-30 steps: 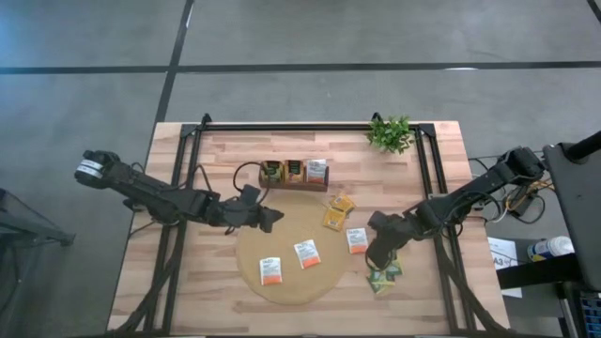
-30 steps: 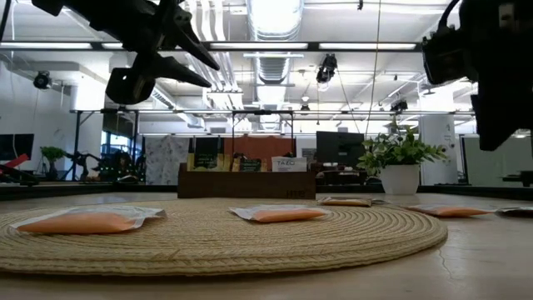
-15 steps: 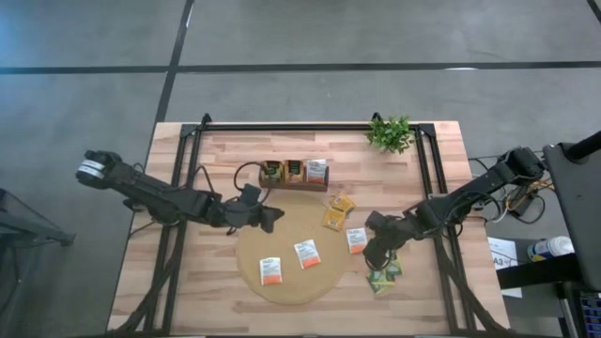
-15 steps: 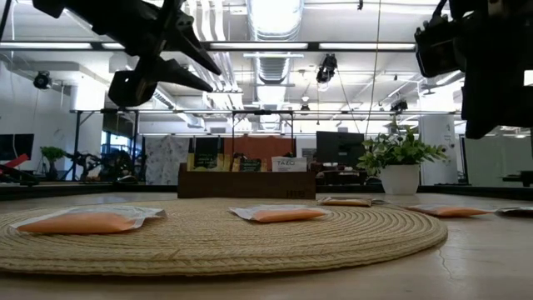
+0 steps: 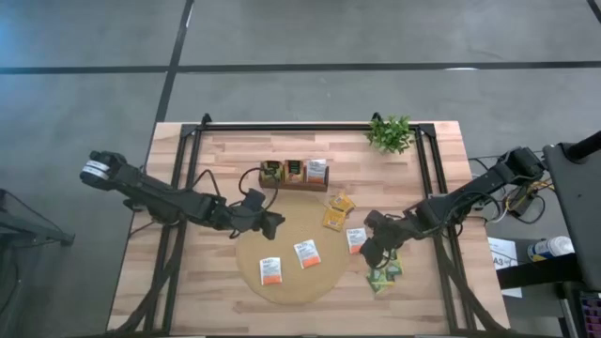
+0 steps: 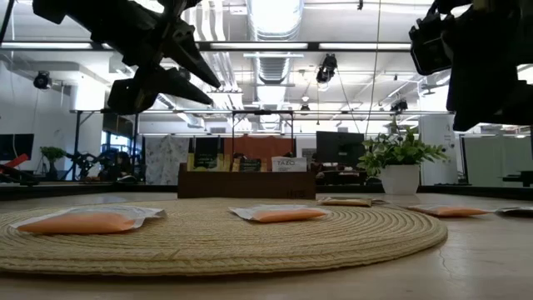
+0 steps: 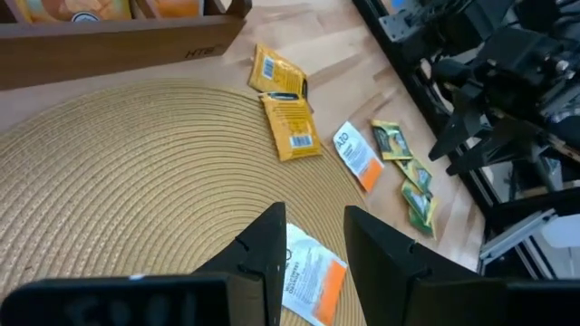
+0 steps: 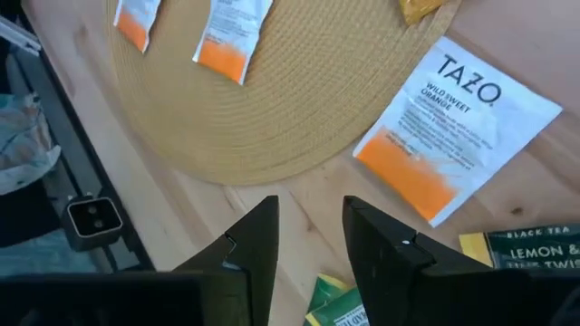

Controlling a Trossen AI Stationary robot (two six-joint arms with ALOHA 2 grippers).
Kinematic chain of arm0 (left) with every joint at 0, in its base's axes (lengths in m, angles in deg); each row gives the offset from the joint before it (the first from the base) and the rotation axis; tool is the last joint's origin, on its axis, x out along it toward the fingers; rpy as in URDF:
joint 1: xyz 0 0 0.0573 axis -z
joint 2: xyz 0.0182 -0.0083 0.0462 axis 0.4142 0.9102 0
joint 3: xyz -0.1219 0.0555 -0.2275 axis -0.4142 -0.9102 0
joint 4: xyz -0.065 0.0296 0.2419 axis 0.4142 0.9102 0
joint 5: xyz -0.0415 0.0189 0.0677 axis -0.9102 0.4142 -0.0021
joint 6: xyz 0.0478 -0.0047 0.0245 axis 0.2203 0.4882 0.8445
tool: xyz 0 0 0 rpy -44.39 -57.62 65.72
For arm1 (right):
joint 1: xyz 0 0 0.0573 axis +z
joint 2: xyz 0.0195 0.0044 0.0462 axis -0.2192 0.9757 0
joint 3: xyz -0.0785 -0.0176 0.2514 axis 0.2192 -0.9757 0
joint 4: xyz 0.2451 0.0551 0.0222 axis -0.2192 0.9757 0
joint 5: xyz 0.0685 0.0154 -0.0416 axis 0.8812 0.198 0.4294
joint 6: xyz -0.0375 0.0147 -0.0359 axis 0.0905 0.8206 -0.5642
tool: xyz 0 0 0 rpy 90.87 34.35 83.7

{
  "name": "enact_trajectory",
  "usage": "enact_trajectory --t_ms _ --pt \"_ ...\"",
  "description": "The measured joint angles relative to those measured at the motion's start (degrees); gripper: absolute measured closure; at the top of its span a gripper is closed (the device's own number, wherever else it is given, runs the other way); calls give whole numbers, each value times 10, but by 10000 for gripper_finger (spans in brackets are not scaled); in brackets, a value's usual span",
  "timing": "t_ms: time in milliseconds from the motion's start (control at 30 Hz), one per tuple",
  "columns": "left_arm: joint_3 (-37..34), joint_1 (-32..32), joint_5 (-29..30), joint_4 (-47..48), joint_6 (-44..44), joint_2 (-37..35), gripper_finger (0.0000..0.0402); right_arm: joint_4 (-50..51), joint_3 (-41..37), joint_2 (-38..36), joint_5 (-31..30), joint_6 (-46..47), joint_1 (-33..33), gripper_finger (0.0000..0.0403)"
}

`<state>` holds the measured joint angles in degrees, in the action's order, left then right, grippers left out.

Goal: Pick & Place Tea
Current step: Put the yellow tea bag into the middle section of the wooden organizer

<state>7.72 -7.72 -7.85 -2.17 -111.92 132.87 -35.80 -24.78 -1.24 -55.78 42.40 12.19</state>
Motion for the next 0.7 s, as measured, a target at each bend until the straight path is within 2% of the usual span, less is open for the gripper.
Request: enact_trajectory --t_ms 100,233,267,333,467,600,700 --pt "0 0 0 -21 13 5 294 1 0 0 -11 -2 -9 276" --pt "1 -5 0 -121 95 20 294 1 -4 0 -100 -15 -32 269" --pt "2 -11 -3 -151 113 27 294 0 -7 0 -104 -15 -46 268" --pt "2 -30 -33 -195 139 44 294 -15 -16 4 -76 -13 -84 265" --pt "13 -74 -139 -227 188 97 294 -40 -33 22 -27 -41 -151 257" --pt "37 -96 -148 -227 231 146 294 -45 -39 39 -2 -60 -210 249" --pt "61 -102 -149 -228 258 182 294 -71 -41 55 41 -85 -238 243"
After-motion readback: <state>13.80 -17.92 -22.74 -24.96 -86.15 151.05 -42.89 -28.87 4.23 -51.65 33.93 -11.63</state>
